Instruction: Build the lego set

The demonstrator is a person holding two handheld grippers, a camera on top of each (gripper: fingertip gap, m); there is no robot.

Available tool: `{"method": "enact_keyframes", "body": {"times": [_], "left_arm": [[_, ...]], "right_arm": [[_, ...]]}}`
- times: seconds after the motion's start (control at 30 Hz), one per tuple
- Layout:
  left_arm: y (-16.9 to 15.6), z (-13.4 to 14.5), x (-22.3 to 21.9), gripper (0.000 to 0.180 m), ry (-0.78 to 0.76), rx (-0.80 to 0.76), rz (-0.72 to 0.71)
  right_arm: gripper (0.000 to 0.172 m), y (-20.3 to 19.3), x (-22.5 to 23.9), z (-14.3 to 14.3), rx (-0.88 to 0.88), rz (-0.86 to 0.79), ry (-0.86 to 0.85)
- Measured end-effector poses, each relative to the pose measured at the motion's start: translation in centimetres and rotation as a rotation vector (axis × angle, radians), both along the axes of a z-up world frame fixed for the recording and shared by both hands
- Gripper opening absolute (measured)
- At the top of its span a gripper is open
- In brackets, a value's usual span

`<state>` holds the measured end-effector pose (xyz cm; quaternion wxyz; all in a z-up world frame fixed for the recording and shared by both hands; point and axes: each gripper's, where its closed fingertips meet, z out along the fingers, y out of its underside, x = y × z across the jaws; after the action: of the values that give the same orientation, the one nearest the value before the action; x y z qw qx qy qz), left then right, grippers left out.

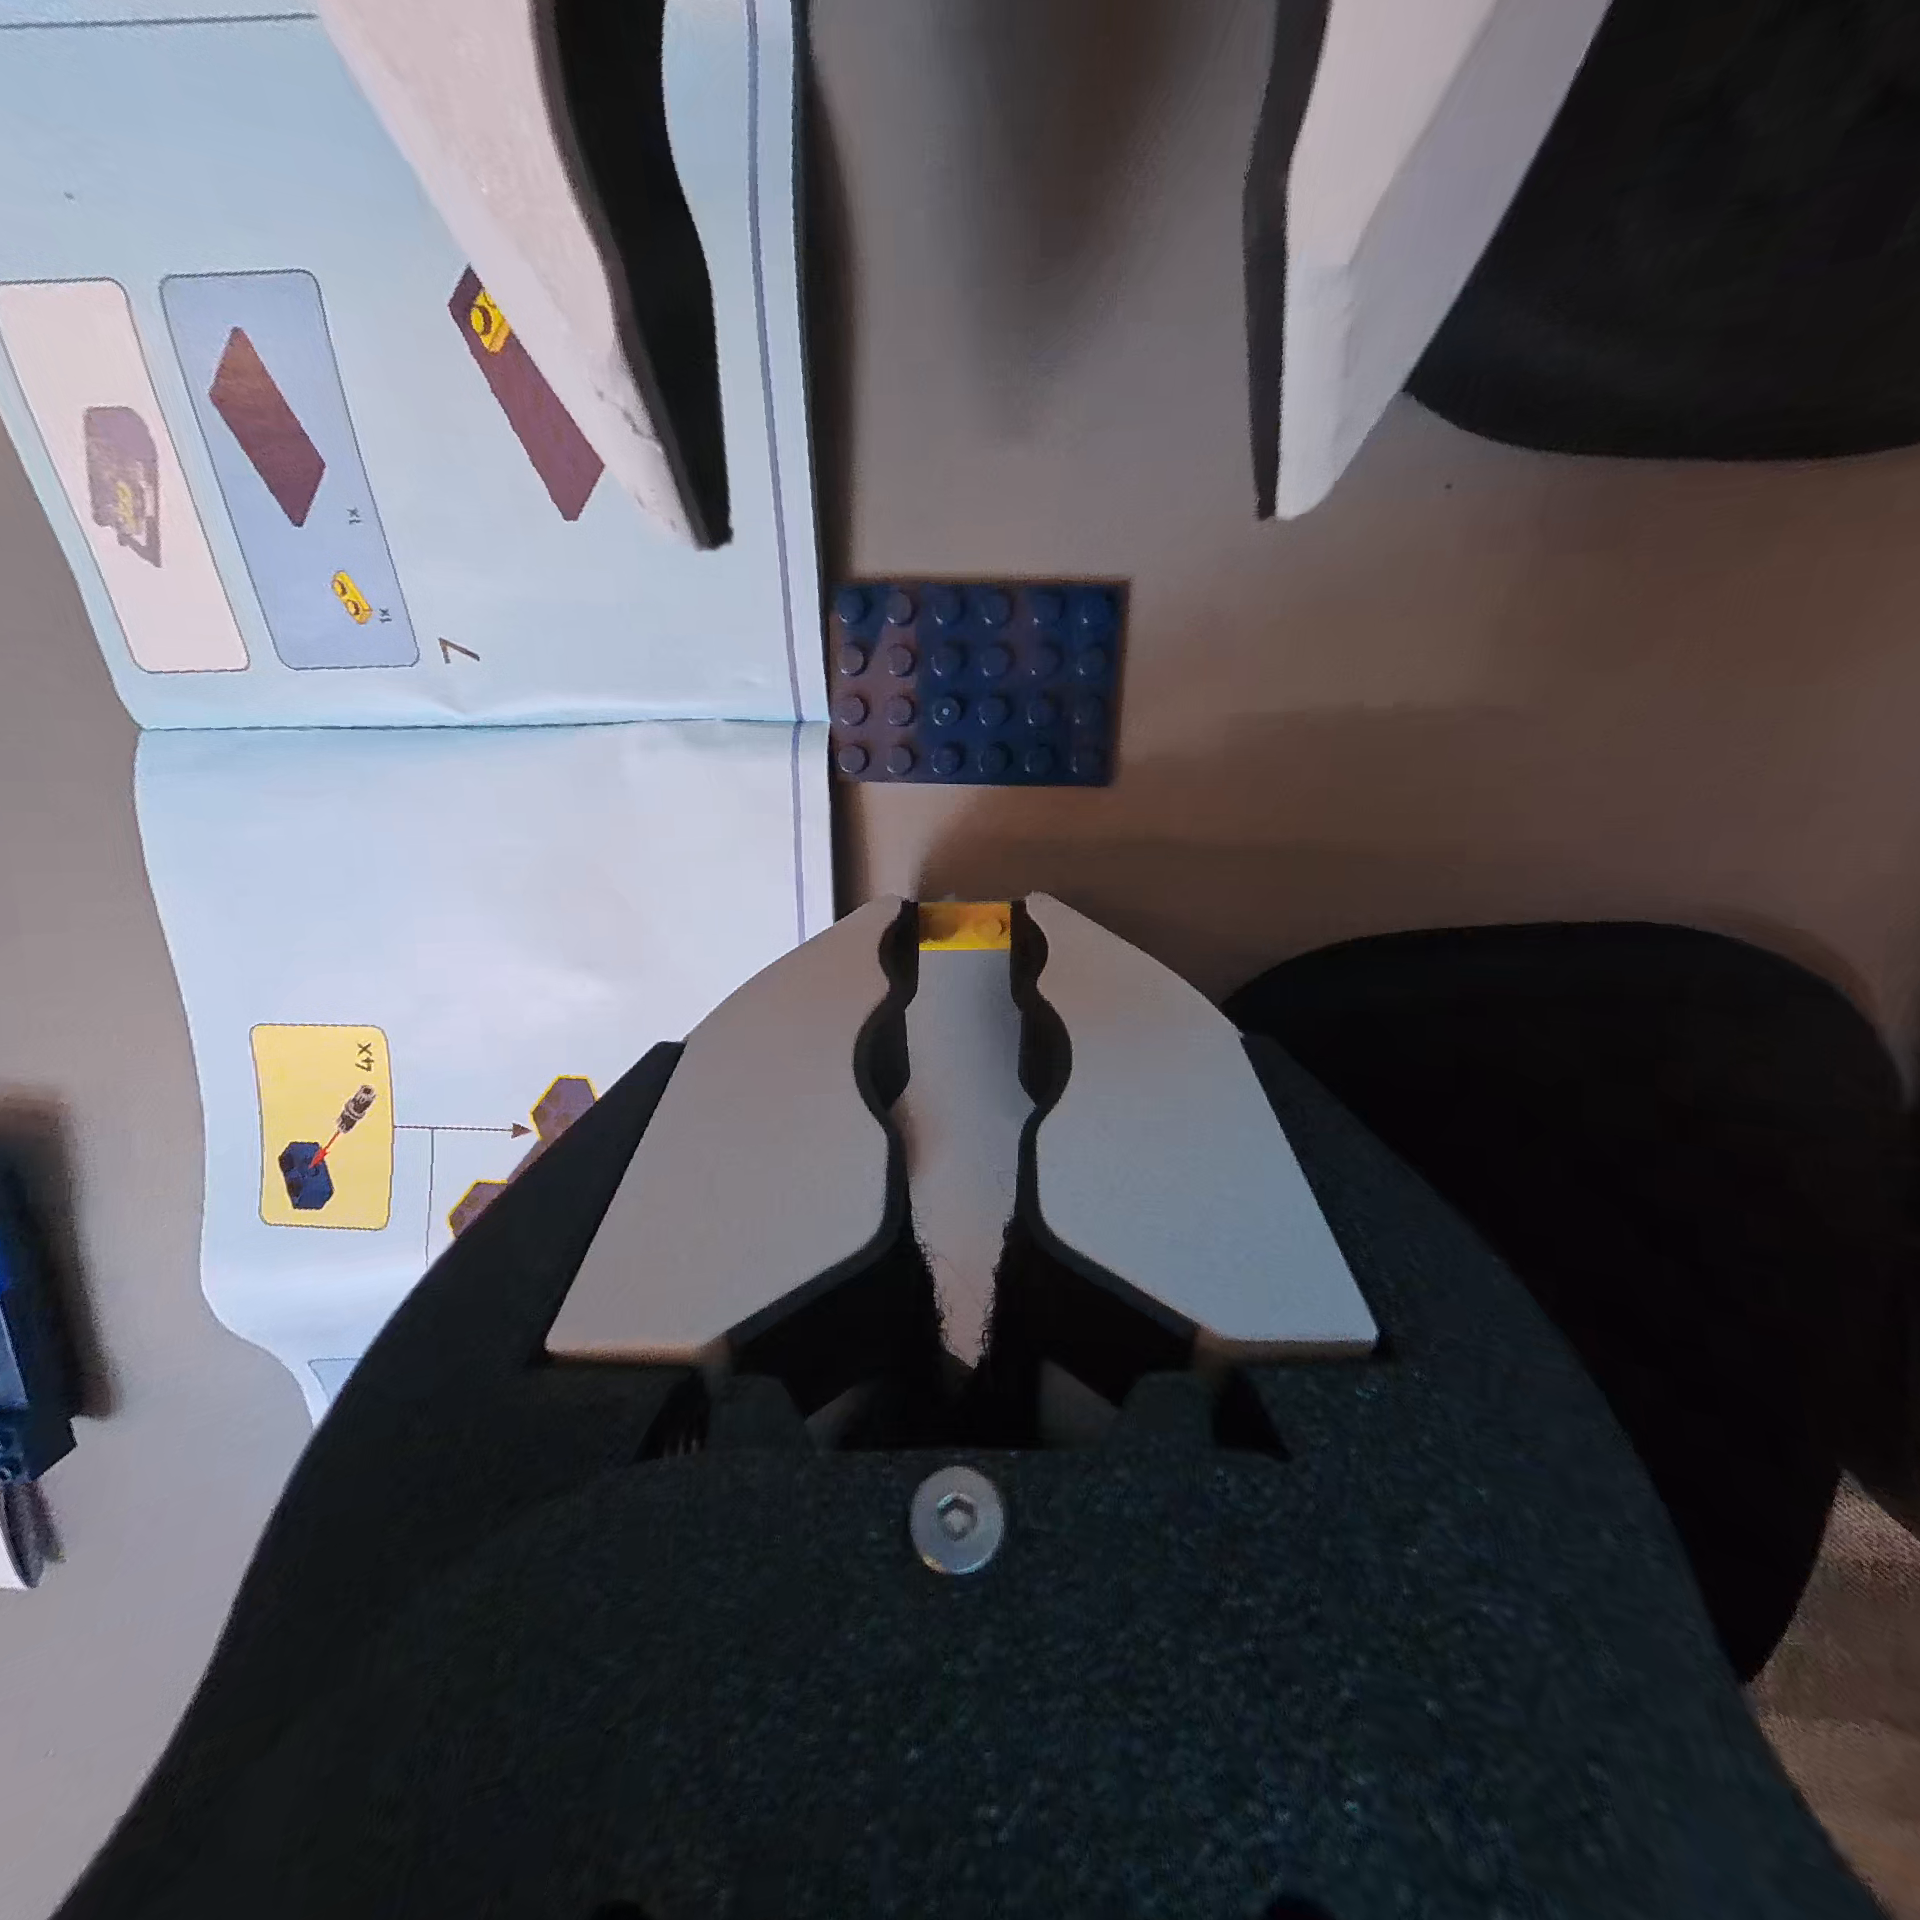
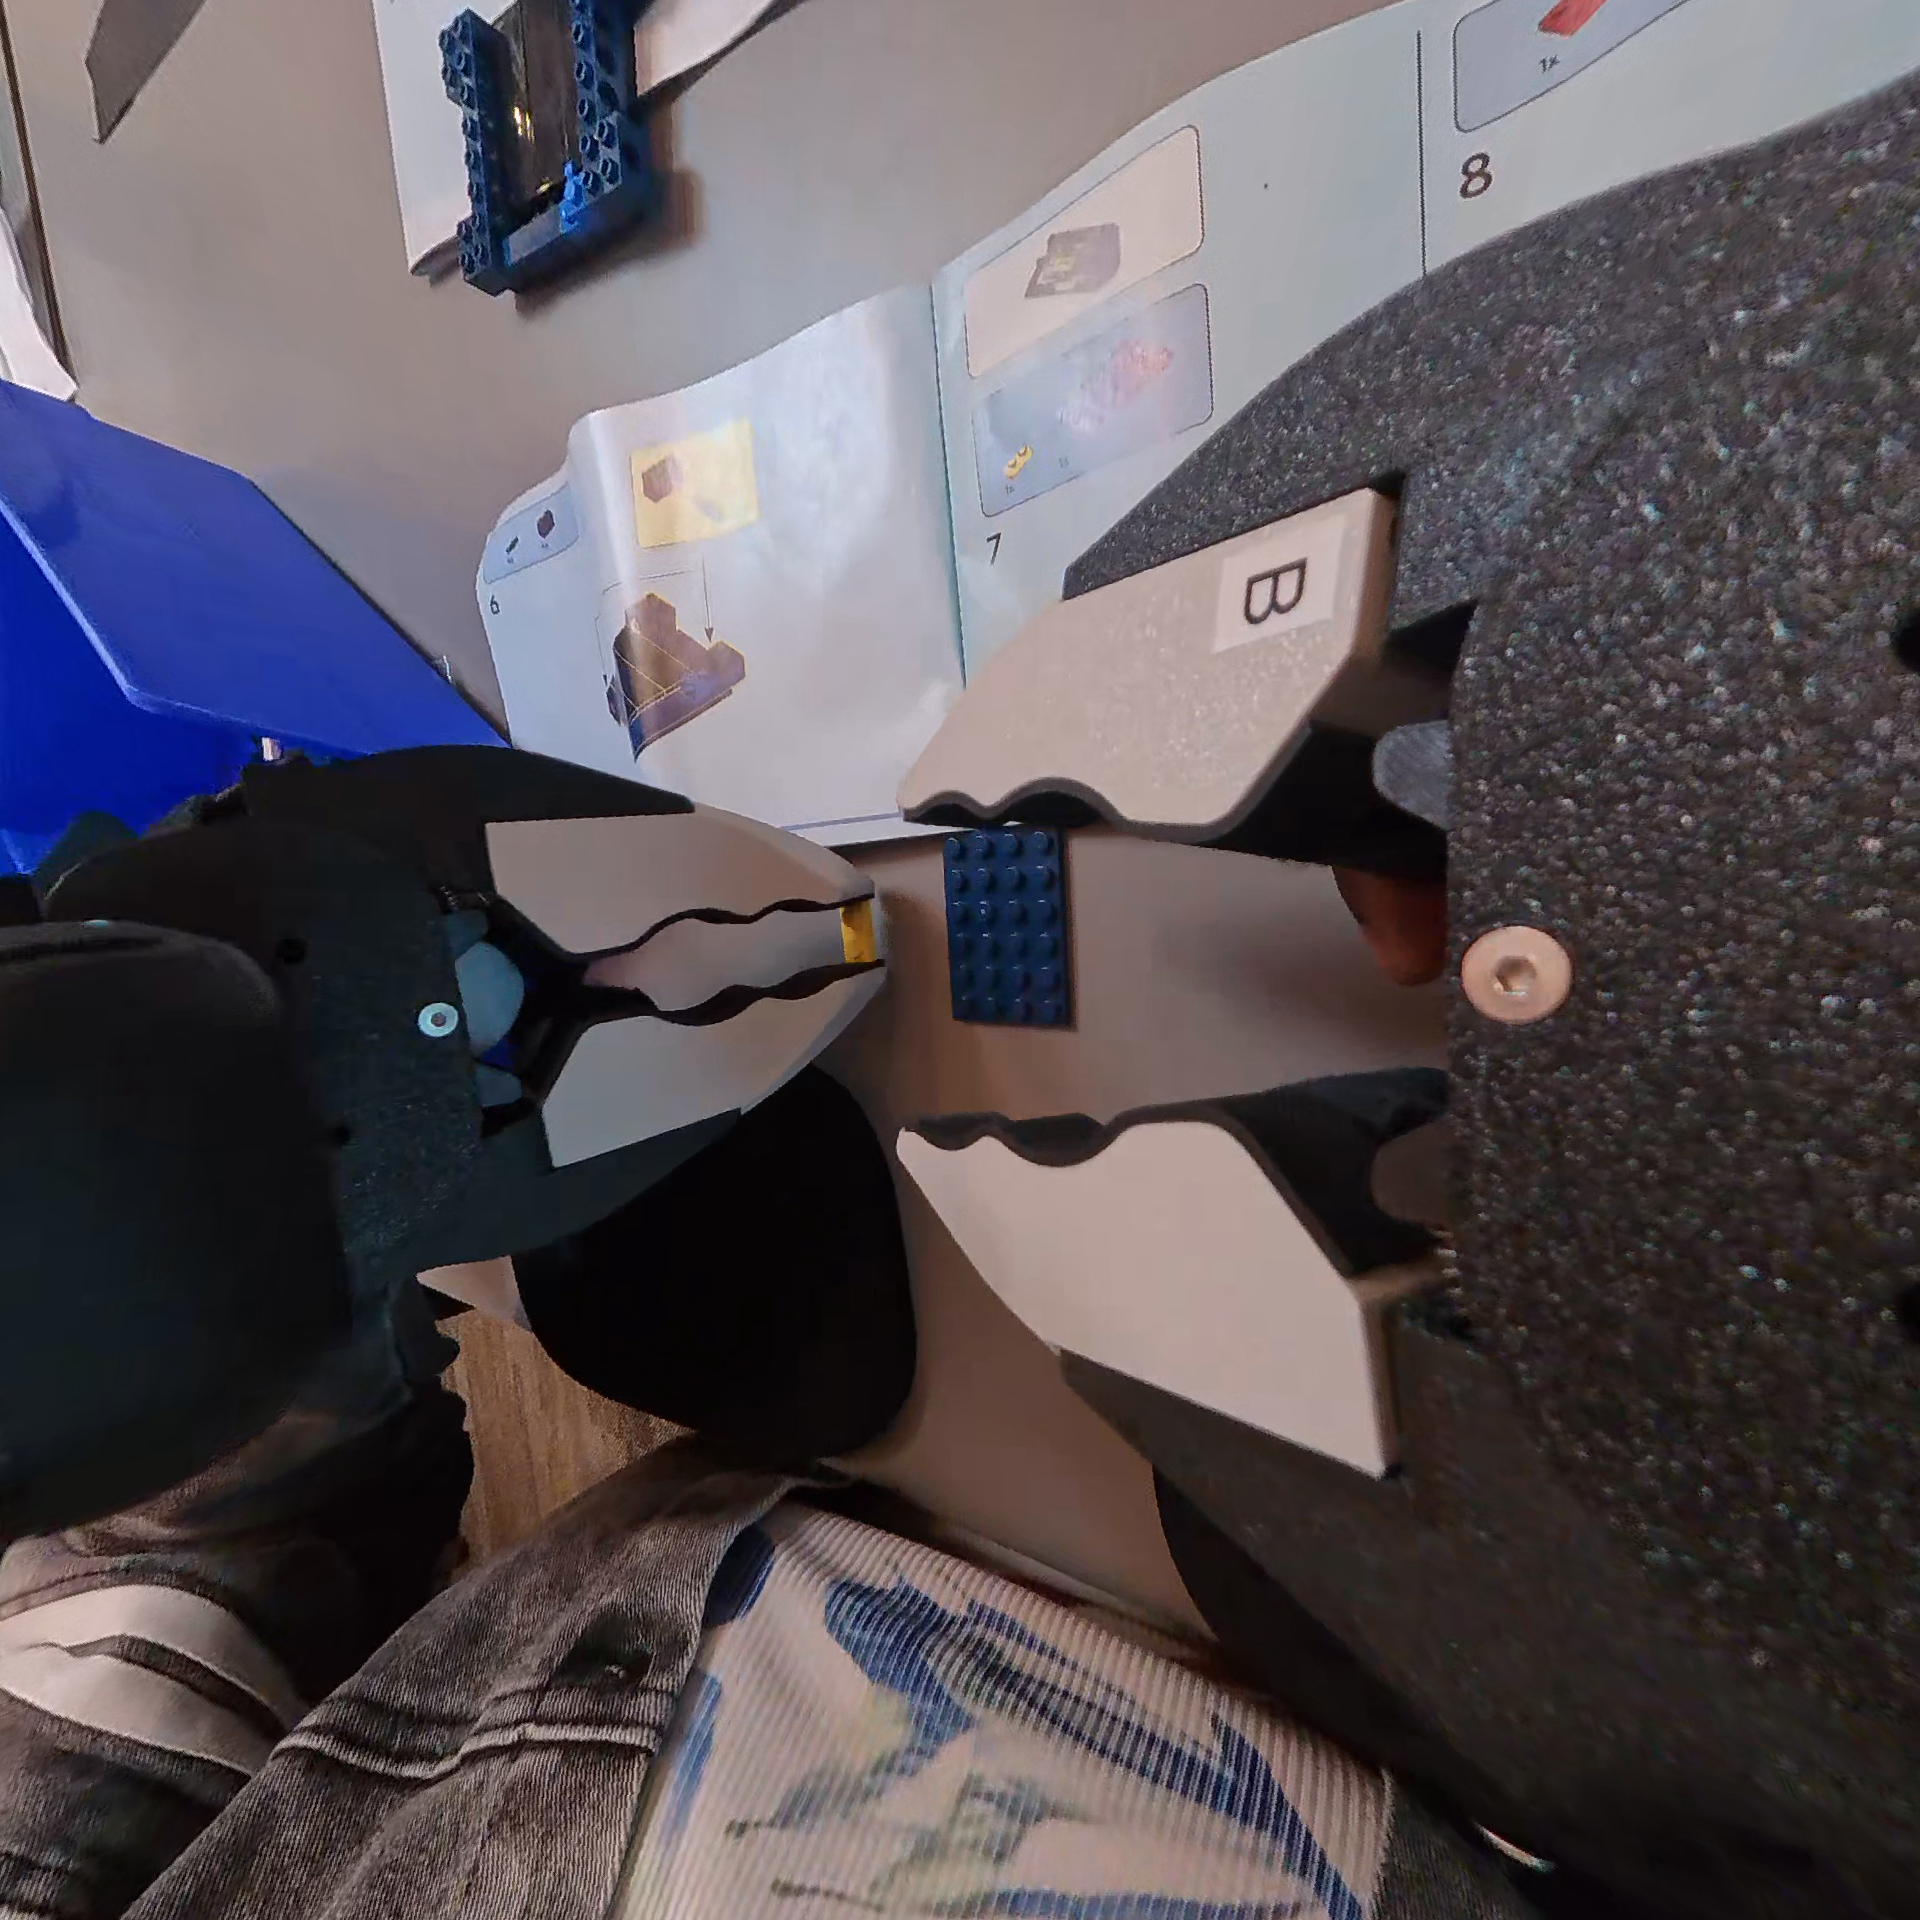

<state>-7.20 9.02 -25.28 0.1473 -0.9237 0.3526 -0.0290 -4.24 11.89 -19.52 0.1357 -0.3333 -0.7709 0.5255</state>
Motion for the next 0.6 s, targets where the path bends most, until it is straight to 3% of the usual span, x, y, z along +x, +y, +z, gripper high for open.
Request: {"method": "enact_keyframes", "body": {"times": [0.4,0.6], "left_arm": [[-0.6,-0.3,-0.2,0.023,-0.037,-0.058,0.028],[-0.6,1.7,-0.5,0.03,-0.049,0.058,0.105]], "right_arm": [[0.051,-0.1,0.1,-0.6,0.013,0.011,-0.012],[0.052,-0.4,0.1,-0.3,0.017,0.019,0.012]]}}
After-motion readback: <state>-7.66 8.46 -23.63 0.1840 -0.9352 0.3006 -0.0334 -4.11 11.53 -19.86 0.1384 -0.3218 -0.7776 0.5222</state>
